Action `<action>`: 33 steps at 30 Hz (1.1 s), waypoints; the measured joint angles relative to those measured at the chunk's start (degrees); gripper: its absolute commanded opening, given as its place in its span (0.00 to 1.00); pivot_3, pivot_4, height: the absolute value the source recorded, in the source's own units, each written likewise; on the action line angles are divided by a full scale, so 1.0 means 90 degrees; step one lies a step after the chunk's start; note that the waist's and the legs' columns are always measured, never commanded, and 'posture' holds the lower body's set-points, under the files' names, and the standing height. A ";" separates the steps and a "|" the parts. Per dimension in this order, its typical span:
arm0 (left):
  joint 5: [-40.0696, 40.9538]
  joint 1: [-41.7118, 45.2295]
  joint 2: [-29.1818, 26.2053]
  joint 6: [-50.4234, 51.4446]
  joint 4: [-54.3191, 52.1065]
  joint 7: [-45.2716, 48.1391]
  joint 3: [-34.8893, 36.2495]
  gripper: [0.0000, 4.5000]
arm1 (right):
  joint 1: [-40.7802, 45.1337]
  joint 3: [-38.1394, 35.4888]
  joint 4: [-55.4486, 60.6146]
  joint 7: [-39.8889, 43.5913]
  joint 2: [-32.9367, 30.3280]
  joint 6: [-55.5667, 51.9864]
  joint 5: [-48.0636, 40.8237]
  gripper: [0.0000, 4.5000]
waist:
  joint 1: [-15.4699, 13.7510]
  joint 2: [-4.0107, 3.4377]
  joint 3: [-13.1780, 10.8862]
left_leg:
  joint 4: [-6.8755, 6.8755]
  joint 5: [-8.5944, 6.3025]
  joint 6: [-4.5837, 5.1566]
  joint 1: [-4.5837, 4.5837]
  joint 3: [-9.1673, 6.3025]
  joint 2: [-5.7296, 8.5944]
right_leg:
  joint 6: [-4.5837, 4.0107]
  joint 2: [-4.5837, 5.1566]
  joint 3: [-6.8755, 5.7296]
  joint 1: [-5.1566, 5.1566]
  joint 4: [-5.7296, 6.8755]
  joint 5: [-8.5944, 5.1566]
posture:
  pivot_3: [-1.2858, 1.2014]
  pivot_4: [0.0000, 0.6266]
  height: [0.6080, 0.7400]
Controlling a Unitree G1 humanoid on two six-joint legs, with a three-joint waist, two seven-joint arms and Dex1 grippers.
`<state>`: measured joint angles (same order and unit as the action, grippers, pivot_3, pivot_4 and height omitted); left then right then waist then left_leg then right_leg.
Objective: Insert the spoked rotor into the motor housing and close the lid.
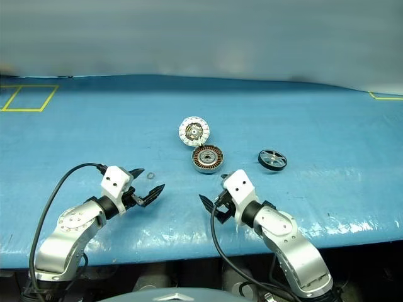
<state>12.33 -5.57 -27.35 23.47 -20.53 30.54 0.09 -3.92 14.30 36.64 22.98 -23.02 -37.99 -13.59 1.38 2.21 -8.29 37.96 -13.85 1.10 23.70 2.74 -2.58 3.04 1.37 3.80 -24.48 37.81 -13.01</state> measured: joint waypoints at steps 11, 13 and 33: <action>-0.0002 0.0143 0.0003 -0.0026 0.0085 0.0042 -0.0009 0.99 | 0.1815 0.0003 -0.0292 0.0748 -0.1157 -0.1026 -0.0064 1.00 | 0.0013 -0.0005 -0.0003 | 0.0014 0.0002 0.0003 -0.0003 0.0003 0.0004 | -0.0013 -0.0001 0.0001 0.0004 0.0001 0.0014 | 0.52 0.24 1.00; -0.0013 0.0174 0.0004 -0.0054 0.0123 0.0074 -0.0061 0.99 | 0.2586 0.0244 -0.0661 0.1068 -0.1554 -0.1068 0.0145 1.00 | 0.0021 -0.0007 -0.0005 | 0.0010 0.0002 0.0004 -0.0002 0.0006 0.0008 | -0.0022 -0.0002 0.0001 0.0001 0.0001 0.0019 | 0.52 0.24 1.00; -0.0248 -0.0672 0.0108 -0.0622 -0.0051 0.0085 -0.0548 0.99 | 0.6412 0.3074 -0.5137 0.4454 -0.0819 0.0602 0.2053 1.00 | 0.0013 -0.0024 -0.0015 | 0.0001 -0.0001 0.0006 0.0008 0.0011 0.0002 | -0.0031 0.0004 -0.0007 -0.0008 0.0001 0.0017 | 0.52 0.24 1.00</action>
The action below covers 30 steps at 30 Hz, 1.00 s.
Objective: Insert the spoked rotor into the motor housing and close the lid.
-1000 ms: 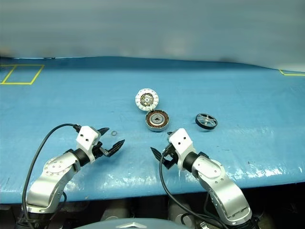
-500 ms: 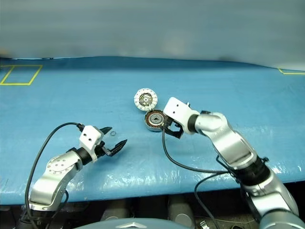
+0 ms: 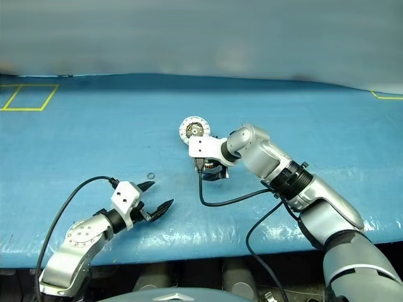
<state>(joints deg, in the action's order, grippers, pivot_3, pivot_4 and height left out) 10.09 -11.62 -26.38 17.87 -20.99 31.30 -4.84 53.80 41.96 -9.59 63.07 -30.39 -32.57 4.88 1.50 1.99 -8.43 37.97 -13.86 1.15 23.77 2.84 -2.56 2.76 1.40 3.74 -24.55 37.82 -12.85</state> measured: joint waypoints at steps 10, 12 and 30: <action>-0.0069 -0.0008 0.0108 -0.0153 -0.0009 -0.0057 -0.0021 0.99 | 0.0089 -0.0061 -0.0898 0.0343 0.0250 0.0346 0.0423 1.00 | 0.0005 -0.0014 -0.0009 | -0.0002 0.0000 -0.0001 0.0000 0.0004 0.0005 | -0.0001 -0.0004 -0.0001 -0.0001 0.0002 0.0000 | 0.52 0.24 1.00; -0.0081 0.0014 0.0112 -0.0180 -0.0009 -0.0053 -0.0021 0.99 | 0.0103 -0.0083 -0.0977 0.0378 0.0295 0.0429 0.0482 1.00 | 0.0009 -0.0017 -0.0010 | -0.0003 0.0000 -0.0001 -0.0002 0.0006 0.0005 | -0.0001 -0.0005 -0.0002 -0.0001 0.0003 0.0000 | 0.52 0.24 1.00; -0.0129 0.0105 0.0141 -0.0261 0.0021 -0.0081 -0.0015 1.00 | -0.0395 -0.0476 -0.0714 0.0228 0.0760 0.0491 0.1256 0.42 | 0.0070 -0.0023 0.0015 | -0.0002 0.0001 -0.0003 -0.0029 0.0004 0.0001 | -0.0002 -0.0009 0.0001 0.0021 0.0010 0.0001 | 0.52 0.24 1.00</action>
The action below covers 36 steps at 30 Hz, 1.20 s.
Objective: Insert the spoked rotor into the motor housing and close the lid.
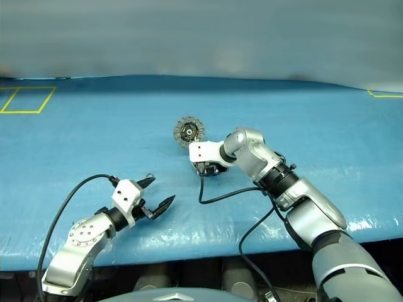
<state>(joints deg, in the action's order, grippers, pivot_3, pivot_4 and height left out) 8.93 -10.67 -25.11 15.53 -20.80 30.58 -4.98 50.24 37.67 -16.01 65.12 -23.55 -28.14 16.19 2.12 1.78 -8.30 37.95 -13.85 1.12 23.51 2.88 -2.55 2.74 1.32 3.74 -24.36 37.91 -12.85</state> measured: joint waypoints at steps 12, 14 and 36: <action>0.0000 -0.0230 -0.0044 -0.0114 -0.0001 0.0002 0.0016 1.00 | -0.1350 -0.0647 0.2580 -0.0960 0.1291 -0.3915 -0.0155 0.42 | 0.0051 -0.0004 0.0030 | -0.0012 0.0000 -0.0002 -0.0003 -0.0014 -0.0008 | -0.0012 -0.0010 0.0001 -0.0010 0.0011 -0.0007 | 0.52 0.24 1.00; -0.0001 -0.0232 -0.0041 -0.0117 -0.0001 -0.0004 0.0016 1.00 | -0.1431 -0.0638 0.2801 -0.1167 0.1468 -0.4345 -0.0247 0.42 | 0.0054 -0.0003 0.0031 | -0.0011 0.0001 -0.0005 -0.0004 -0.0014 -0.0006 | -0.0013 -0.0008 0.0000 -0.0010 0.0010 -0.0008 | 0.52 0.24 1.00; 0.0013 -0.0380 -0.0001 -0.0102 -0.0009 -0.0052 0.0011 1.00 | -0.1094 -0.1583 0.3287 -0.3637 0.2867 -0.6440 -0.1759 0.84 | 0.0168 -0.0004 0.0027 | -0.0020 0.0001 -0.0006 0.0036 -0.0020 -0.0005 | 0.0000 0.0008 -0.0003 -0.0036 -0.0009 -0.0003 | 0.52 0.24 1.00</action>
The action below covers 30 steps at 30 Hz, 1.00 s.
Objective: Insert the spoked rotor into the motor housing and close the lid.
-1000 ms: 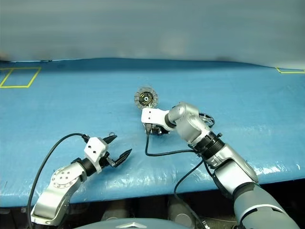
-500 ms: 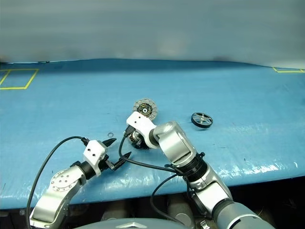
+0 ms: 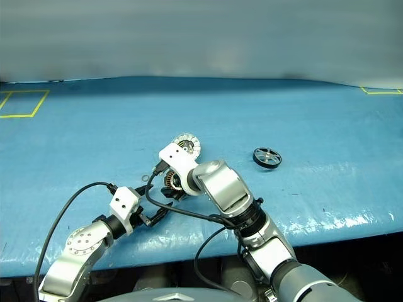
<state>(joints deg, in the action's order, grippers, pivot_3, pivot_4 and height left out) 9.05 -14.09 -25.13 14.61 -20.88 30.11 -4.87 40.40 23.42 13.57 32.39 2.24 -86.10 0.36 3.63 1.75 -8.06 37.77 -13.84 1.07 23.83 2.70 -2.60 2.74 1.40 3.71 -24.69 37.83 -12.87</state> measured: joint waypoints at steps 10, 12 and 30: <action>0.0135 0.0108 0.0013 0.0000 -0.0001 0.0133 0.0028 1.00 | 0.0317 -0.0654 0.1333 -0.0393 0.0345 -0.0425 -0.0907 0.84 | 0.0000 -0.0001 -0.0002 | -0.0013 0.0000 0.0000 -0.0002 -0.0010 -0.0001 | 0.0000 0.0003 -0.0010 0.0003 -0.0007 -0.0005 | 0.52 0.24 1.00; 0.0129 0.0110 0.0003 0.0004 0.0000 0.0107 0.0120 1.00 | 0.0055 -0.0778 0.1613 -0.0367 0.0228 -0.0036 -0.1096 0.84 | 0.0005 -0.0001 -0.0003 | -0.0014 0.0000 0.0000 -0.0002 -0.0011 -0.0001 | 0.0003 0.0008 -0.0010 0.0004 -0.0009 -0.0006 | 0.52 0.24 1.00; 0.0116 0.1013 -0.0170 0.0868 0.0741 -0.0299 0.0836 1.00 | -0.4645 -0.1299 0.2308 -0.0685 -0.1819 0.5426 -0.0895 0.84 | -0.0044 0.0007 -0.0009 | -0.0012 0.0001 -0.0001 -0.0016 -0.0002 0.0005 | 0.0037 0.0003 -0.0002 0.0016 -0.0006 -0.0031 | 0.52 0.24 1.00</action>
<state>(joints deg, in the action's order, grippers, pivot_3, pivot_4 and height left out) 10.10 -4.97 -26.65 22.42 -14.22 27.42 2.65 -1.41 11.73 34.35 26.22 -14.12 -37.27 -7.70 3.23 1.81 -8.14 37.65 -13.83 1.07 23.69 2.67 -2.55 3.07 1.43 3.69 -24.55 37.77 -13.15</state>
